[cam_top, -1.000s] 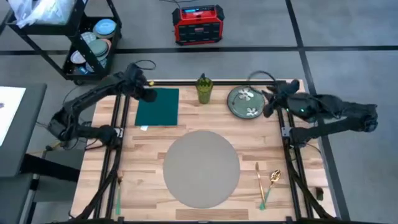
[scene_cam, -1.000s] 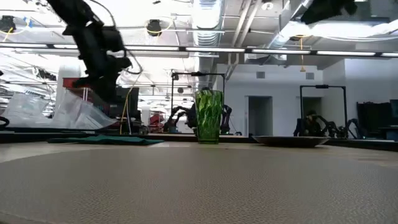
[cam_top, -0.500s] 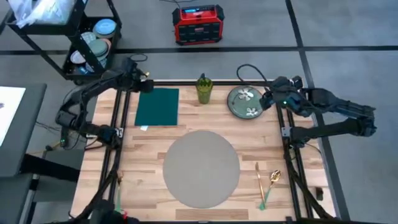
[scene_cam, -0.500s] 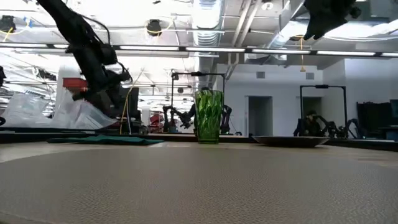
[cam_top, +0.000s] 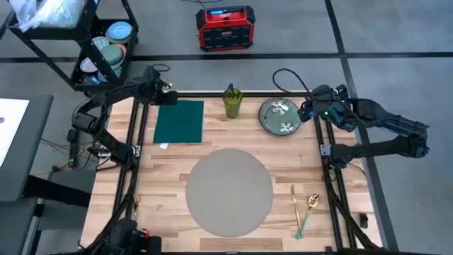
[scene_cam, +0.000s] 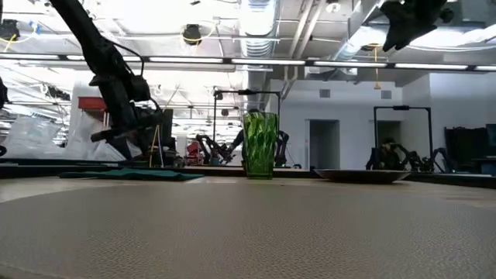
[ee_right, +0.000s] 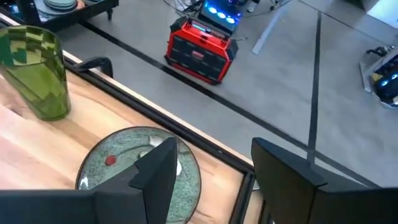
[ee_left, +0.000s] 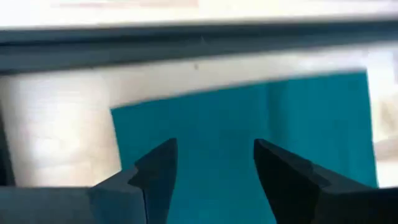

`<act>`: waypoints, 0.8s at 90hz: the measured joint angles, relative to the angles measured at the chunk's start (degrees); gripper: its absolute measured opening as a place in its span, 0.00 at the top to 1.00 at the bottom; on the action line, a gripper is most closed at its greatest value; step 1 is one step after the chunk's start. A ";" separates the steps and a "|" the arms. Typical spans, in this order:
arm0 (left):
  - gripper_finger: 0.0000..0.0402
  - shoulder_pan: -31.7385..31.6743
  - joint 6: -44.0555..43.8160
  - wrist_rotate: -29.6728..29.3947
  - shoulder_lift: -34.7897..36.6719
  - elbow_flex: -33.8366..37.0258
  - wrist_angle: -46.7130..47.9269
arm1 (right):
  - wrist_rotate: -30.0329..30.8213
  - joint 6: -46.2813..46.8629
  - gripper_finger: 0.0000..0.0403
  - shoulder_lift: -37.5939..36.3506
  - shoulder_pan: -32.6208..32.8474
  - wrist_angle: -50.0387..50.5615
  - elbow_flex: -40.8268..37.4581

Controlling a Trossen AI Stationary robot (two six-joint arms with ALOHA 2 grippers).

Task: Set table place
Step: Fold the green table napkin

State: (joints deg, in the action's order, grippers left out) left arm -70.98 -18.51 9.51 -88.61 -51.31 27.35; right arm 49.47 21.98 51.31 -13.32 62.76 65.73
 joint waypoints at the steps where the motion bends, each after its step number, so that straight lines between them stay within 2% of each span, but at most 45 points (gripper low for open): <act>1: 0.51 -0.20 -0.31 -0.03 0.01 -0.01 -0.21 | 0.00 0.00 0.52 0.00 -0.01 0.01 0.00; 17: 0.51 -2.04 3.28 -6.63 0.44 -1.94 4.73 | 0.00 -0.02 0.52 0.01 0.00 0.02 0.00; 52: 0.59 -1.89 3.40 -7.80 -5.31 -1.92 3.93 | -0.04 0.06 0.52 0.00 0.02 -0.65 -0.02; 72: 0.60 -2.06 5.16 -7.50 -9.19 -1.80 3.59 | -0.09 0.07 0.52 0.04 0.04 -2.40 -0.02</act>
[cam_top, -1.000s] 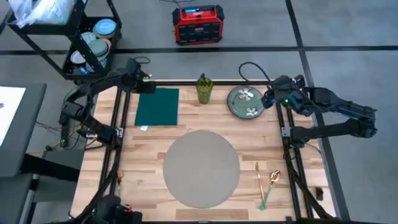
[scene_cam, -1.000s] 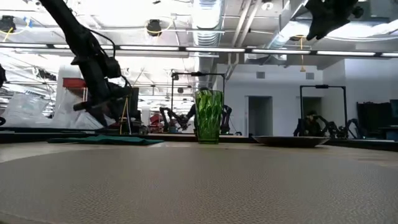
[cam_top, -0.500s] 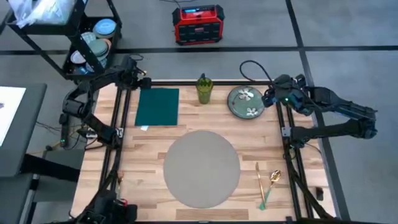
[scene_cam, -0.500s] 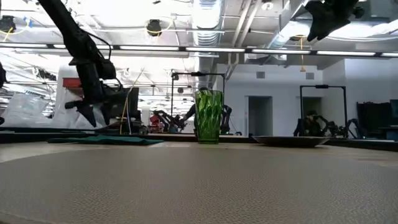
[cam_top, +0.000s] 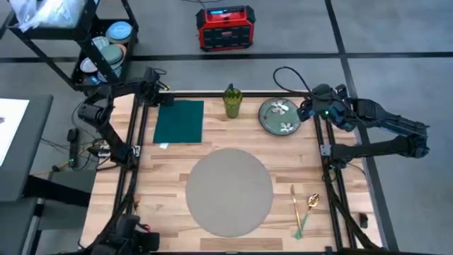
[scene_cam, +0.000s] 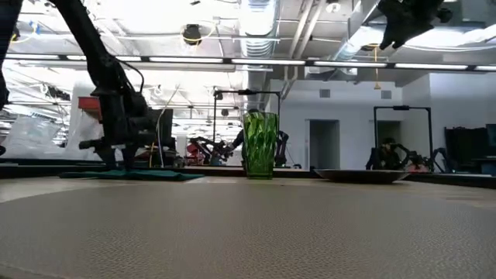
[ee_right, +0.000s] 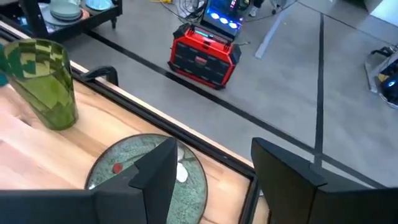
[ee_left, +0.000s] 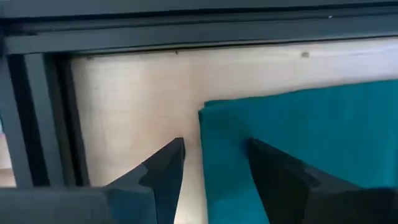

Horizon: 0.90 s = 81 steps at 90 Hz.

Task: Set table place
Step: Fold the green table napkin

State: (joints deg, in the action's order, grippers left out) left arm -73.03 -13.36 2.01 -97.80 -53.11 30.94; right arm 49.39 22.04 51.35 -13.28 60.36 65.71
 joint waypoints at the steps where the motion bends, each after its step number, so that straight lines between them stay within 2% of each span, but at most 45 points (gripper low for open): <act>1: 0.60 0.00 0.10 0.07 -0.15 0.03 -0.10 | 0.00 0.00 0.52 0.00 0.00 -0.01 0.00; 11: 0.60 -0.32 1.12 2.26 -1.11 0.55 -0.81 | 0.00 0.02 0.52 0.00 0.00 -0.05 0.00; 17: 0.64 -0.77 2.24 4.87 -1.48 0.66 -1.28 | 0.04 0.02 0.52 0.02 -0.04 -0.02 0.00; 29: 0.83 -0.57 4.64 14.70 -1.92 0.73 -3.36 | 0.06 0.02 0.52 0.09 -1.18 -0.03 0.00; 34: 0.93 -0.58 5.19 16.21 -1.94 0.83 -4.26 | 0.09 0.04 0.52 0.09 -1.97 -0.02 0.00; 38: 0.97 -0.61 4.81 16.44 -1.96 0.88 -4.39 | 0.09 0.07 0.52 0.07 -2.47 -0.08 0.00; 60: 0.99 -0.95 4.46 14.15 -1.56 0.63 -0.94 | 0.11 0.00 0.52 0.07 -3.76 -2.11 -0.02; 72: 1.00 -0.92 -0.50 12.99 0.21 -0.22 1.06 | 0.11 -0.02 0.52 0.07 -3.76 -2.19 -0.02; 81: 1.00 -0.47 -1.42 14.62 2.30 -1.36 3.23 | 0.11 -0.03 0.52 0.07 -3.76 -2.16 -0.02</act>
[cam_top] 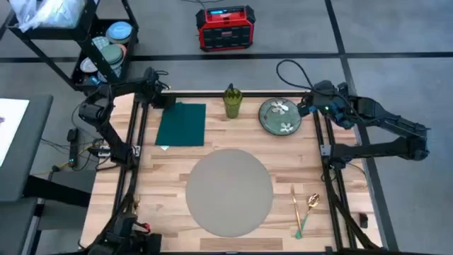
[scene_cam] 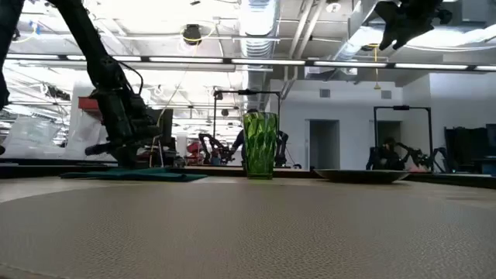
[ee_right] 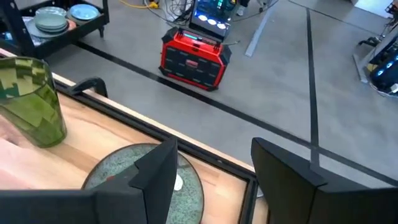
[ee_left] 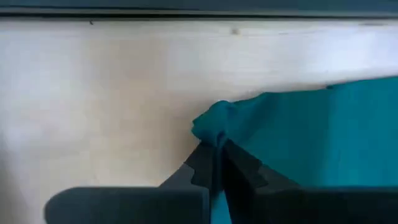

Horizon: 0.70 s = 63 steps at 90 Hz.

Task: Set table place
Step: Fold the green table napkin

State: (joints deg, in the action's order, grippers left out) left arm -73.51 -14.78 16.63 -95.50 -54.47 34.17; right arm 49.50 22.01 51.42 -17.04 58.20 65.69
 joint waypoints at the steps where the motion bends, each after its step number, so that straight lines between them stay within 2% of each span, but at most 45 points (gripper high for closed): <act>1: 1.00 0.15 0.03 0.07 0.19 -0.21 0.34 | 0.00 -0.01 0.52 0.00 0.00 0.01 0.00; 15: 1.00 4.04 -0.56 -0.52 4.33 -2.41 8.75 | 0.00 -0.19 0.52 0.00 0.00 0.18 0.00; 29: 1.00 9.11 -1.61 -10.68 10.38 -3.73 18.33 | -0.06 -0.18 0.52 0.00 0.01 1.40 0.00; 45: 1.00 10.97 -8.12 -11.62 12.78 -3.81 17.40 | -0.07 -0.21 0.52 0.00 0.02 1.65 0.00; 63: 1.00 12.68 -17.52 -13.95 6.29 -3.31 11.30 | -1.90 -3.53 0.52 0.00 0.06 1.72 0.00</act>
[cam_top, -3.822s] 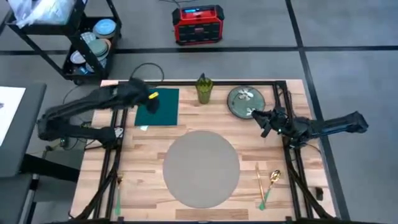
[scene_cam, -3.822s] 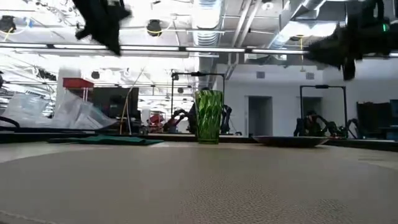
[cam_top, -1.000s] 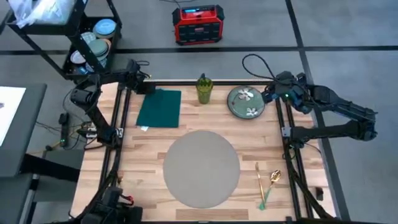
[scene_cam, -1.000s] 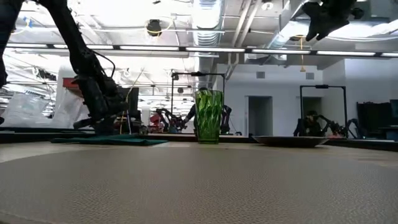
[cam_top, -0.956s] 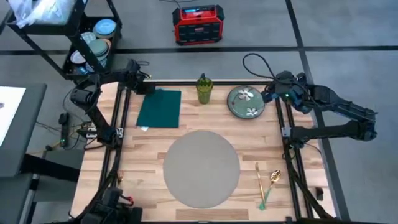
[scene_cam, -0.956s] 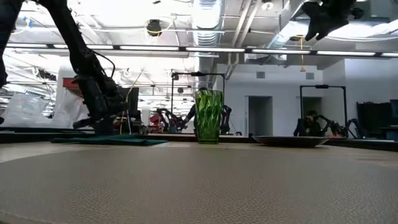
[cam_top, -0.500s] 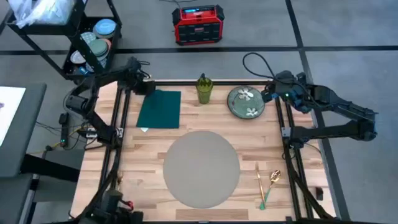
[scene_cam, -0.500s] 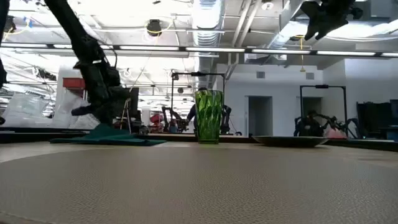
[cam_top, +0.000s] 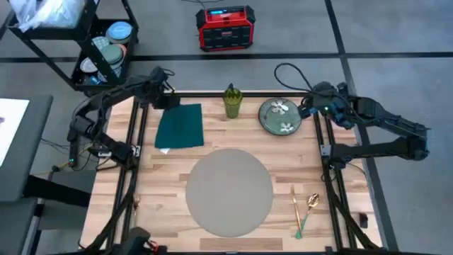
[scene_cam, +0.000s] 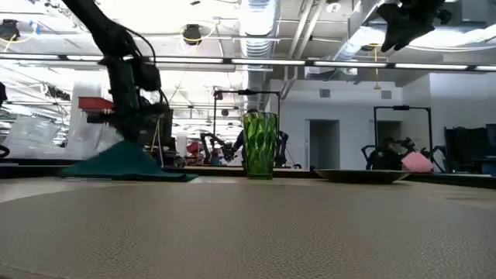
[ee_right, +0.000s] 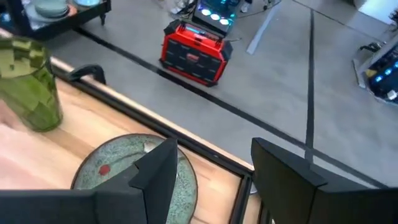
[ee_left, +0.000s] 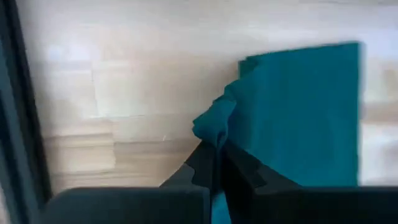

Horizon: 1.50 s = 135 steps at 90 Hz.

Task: Set table place
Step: Fold the green table napkin

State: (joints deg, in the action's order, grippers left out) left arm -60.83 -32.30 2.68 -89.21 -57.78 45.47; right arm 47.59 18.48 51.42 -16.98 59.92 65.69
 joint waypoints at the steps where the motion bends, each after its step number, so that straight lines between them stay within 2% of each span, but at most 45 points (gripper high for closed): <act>1: 1.00 0.18 -0.57 0.00 -0.43 0.00 -0.30 | -0.02 -0.16 0.52 0.00 0.01 -0.01 0.00; 13: 1.00 3.72 -4.04 0.07 -4.03 -0.78 -1.17 | -1.22 -0.59 0.52 0.00 0.01 0.25 0.00; 33: 1.00 7.97 -9.87 -0.49 -2.30 -4.64 0.54 | -1.32 -0.56 0.52 -0.02 0.11 4.33 0.00; 48: 1.00 11.11 -18.06 -0.45 -2.32 -5.55 -4.01 | -1.33 -0.55 0.52 -0.02 0.11 6.14 0.00; 70: 1.00 16.86 -27.00 -7.09 -2.32 -5.55 -4.95 | -1.33 -0.56 0.52 -0.01 0.09 6.30 0.00; 92: 1.00 23.59 -37.12 -12.11 -2.98 -5.55 -9.77 | -1.32 -0.99 0.52 -0.02 0.09 6.55 0.00; 106: 1.00 26.33 -43.42 -14.32 -6.21 -5.55 -12.55 | -1.82 -0.99 0.52 -0.02 0.09 7.45 0.00; 122: 1.00 28.17 -50.23 -13.70 -11.92 -5.66 -21.73 | -4.14 -0.99 0.52 0.00 0.09 7.41 0.00; 135: 1.00 29.62 -51.70 -13.67 -14.96 -10.15 -22.09 | -4.27 -0.97 0.52 0.00 0.09 7.45 0.00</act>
State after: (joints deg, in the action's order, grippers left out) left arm -31.21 -84.00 -11.00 -104.17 -67.93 23.39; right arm 43.32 17.51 51.42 -16.88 67.37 65.69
